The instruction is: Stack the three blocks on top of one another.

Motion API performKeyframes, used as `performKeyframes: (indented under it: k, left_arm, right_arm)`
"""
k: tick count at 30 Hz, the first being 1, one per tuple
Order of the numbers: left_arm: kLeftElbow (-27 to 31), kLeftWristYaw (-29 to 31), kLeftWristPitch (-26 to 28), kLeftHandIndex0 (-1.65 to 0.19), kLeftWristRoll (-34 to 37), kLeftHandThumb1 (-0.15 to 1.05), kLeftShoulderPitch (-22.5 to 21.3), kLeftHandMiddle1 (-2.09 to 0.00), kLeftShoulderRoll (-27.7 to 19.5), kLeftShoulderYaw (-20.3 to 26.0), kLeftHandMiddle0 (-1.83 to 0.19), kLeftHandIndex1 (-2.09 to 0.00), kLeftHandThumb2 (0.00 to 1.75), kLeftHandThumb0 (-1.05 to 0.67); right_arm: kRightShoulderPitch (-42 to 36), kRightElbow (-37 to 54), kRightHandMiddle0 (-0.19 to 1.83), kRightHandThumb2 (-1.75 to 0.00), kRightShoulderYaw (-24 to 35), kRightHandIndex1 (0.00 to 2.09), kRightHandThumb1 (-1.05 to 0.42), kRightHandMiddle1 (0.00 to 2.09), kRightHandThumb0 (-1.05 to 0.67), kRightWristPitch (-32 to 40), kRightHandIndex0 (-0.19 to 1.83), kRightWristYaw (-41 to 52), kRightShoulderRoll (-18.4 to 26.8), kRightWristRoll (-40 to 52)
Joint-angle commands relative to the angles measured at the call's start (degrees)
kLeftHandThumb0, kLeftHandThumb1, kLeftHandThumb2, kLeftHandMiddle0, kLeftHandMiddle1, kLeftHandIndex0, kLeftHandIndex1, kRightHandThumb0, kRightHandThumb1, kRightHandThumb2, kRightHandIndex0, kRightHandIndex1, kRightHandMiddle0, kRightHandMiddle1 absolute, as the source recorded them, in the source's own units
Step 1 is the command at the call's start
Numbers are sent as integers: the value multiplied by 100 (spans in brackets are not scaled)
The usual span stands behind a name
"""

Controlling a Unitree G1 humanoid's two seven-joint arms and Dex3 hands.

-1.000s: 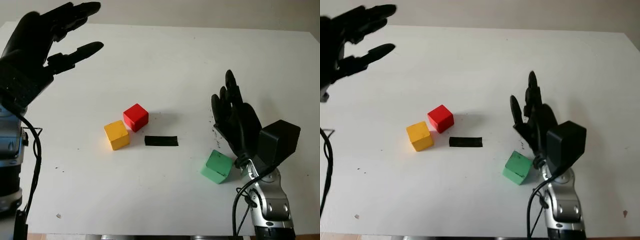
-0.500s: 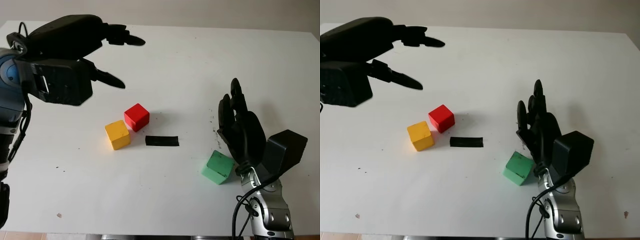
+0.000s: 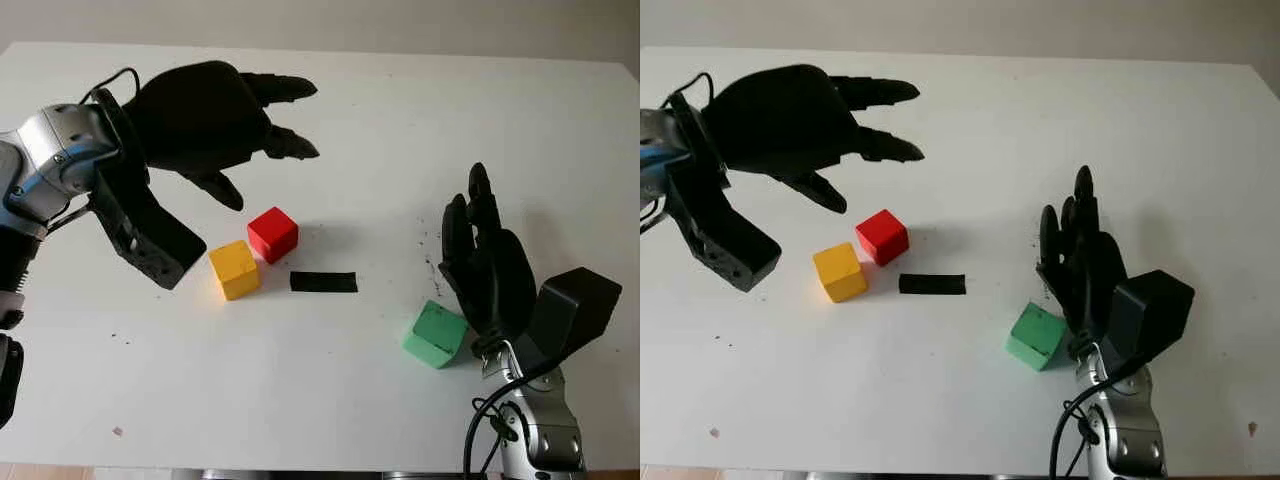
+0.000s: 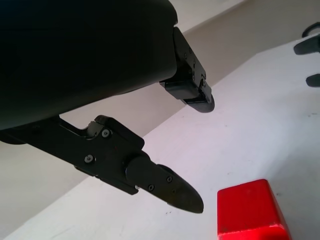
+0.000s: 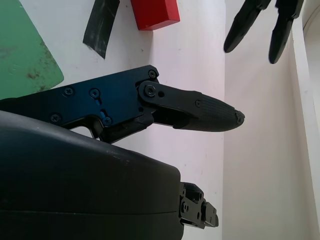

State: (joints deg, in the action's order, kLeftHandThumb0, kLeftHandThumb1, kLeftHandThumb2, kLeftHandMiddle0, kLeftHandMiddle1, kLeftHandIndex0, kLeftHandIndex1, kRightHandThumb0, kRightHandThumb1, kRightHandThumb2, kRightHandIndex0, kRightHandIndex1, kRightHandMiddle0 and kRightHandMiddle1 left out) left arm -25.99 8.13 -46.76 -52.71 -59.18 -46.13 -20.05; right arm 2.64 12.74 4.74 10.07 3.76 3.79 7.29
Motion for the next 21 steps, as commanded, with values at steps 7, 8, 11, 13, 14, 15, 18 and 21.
performKeyframes:
  k: [7,8,11,13,14,15,18,21]
  left_arm:
    - [-412,-175,-121,-55,178,86,-176,-6,224,-100,-14,-10,7,-59]
    - [-456,-139,-122,-55,216,87,-185,-6,249,-110,-14,-10,7,-60]
    - [-489,39,-54,-56,268,85,-198,-6,314,-147,-15,-11,6,-62]
    - [-497,249,-22,-55,347,85,-206,-6,348,-163,-14,-11,5,-60]
    - [-511,337,-26,-55,372,84,-217,-5,362,-182,-14,-11,5,-58]
    - [-518,400,-28,-55,391,84,-223,-5,371,-192,-14,-10,5,-57]
    - [-532,483,-38,-54,330,84,-245,-5,385,-244,-12,-10,5,-57]
    - [-523,606,-28,-54,351,83,-263,-5,396,-273,-11,-9,5,-58]
  right_arm:
    - [-161,200,-19,-60,9,0,-105,0,-65,-15,-19,-26,-2,-2]
    - [-170,208,-19,-60,13,0,-105,0,-65,-15,-19,-36,-11,4]
    - [-177,215,-19,-60,16,0,-105,0,-64,-13,-19,-13,-5,34]
    - [-186,224,-19,-60,10,0,-105,0,-64,-14,-19,-18,-18,38]
    - [-193,230,-19,-60,7,0,-105,0,-64,-11,-19,-30,-27,34]
    - [-198,235,-19,-60,4,0,-105,0,-63,-8,-19,-39,-34,31]
    - [-217,244,-19,-60,17,0,-105,0,-63,-34,-19,-59,-66,42]
    - [-233,252,-19,-58,22,0,-105,0,-63,-52,-19,-81,-81,30]
